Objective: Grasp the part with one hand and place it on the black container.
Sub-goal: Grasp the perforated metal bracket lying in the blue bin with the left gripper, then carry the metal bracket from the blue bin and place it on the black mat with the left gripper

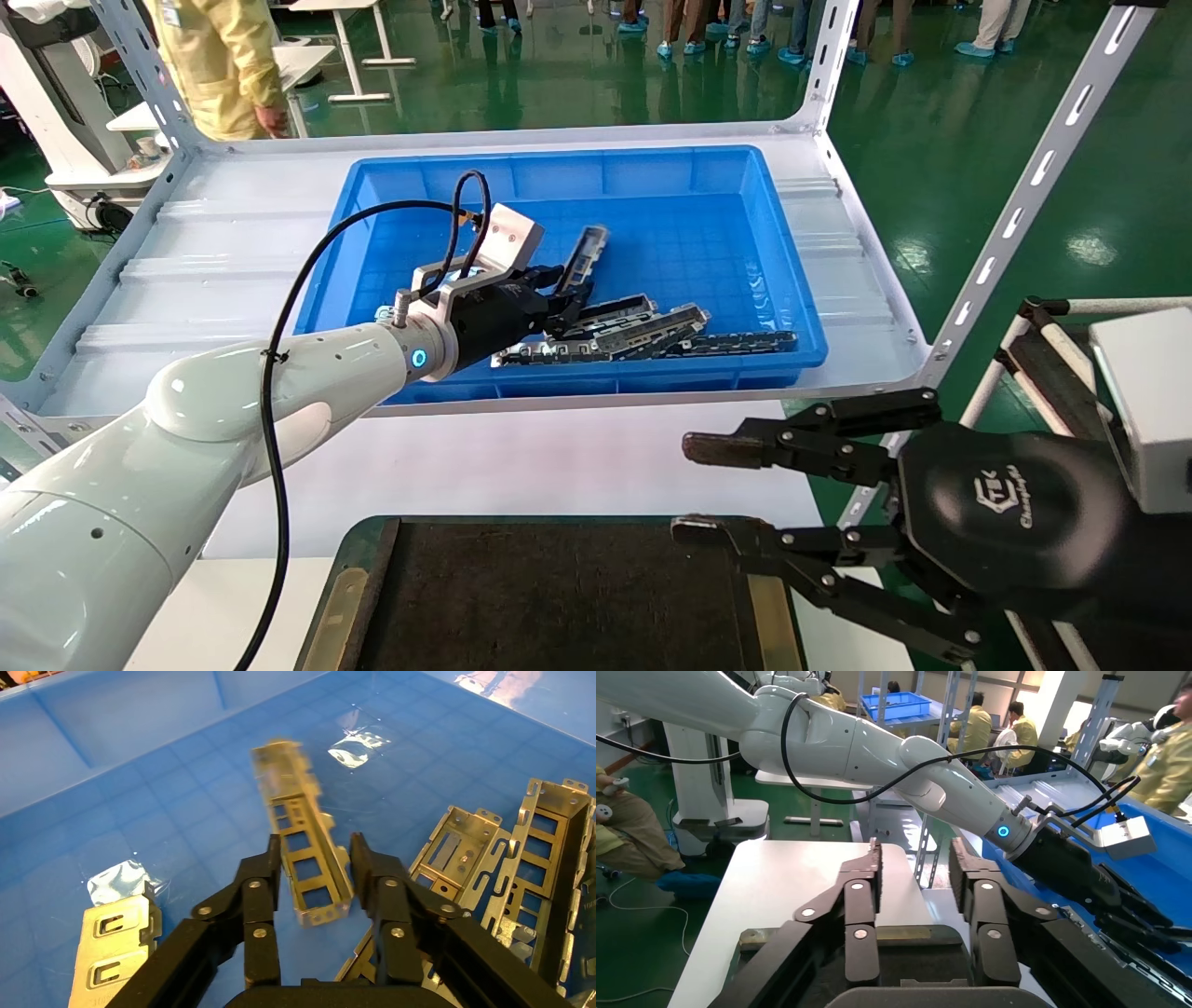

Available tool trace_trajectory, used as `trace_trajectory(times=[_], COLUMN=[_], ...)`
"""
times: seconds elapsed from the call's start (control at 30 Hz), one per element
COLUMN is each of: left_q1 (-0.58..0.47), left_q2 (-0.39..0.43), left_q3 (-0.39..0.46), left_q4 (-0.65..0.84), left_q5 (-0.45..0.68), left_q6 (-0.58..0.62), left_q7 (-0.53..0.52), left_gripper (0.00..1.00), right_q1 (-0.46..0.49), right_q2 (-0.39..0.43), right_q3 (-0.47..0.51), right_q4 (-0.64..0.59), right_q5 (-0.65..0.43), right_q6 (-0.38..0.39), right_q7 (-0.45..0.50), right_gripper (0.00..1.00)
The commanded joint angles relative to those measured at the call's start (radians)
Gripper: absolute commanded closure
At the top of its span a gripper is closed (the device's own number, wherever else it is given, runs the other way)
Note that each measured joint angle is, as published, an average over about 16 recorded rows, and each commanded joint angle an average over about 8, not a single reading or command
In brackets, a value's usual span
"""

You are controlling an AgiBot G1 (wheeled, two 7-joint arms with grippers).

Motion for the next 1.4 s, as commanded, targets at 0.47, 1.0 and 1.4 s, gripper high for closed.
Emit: trace_trajectory(times=[0.47, 1.0, 1.4], left_q1=[-0.02, -0.036, 0.062], left_q2=[-0.013, -0.148, -0.306], left_q3=[0.048, -0.068, -0.095], left_q4=[-0.002, -0.122, -0.377], left_q5=[-0.09, -0.261, -0.357], left_q6=[0.006, 0.297, 0.506], left_q7=[0.048, 0.199, 0.129], left_gripper=[1.0, 1.0, 1.0], right_q1=[0.0, 0.0, 0.0], right_q2=[0.0, 0.0, 0.0], right_q3=[0.0, 0.0, 0.0], right_q4=[0.0, 0.0, 0.0], right_q5=[0.0, 0.0, 0.0], right_q6=[0.0, 0.0, 0.0], right_q7=[0.0, 0.0, 0.0], right_gripper=[1.0, 1.0, 1.0])
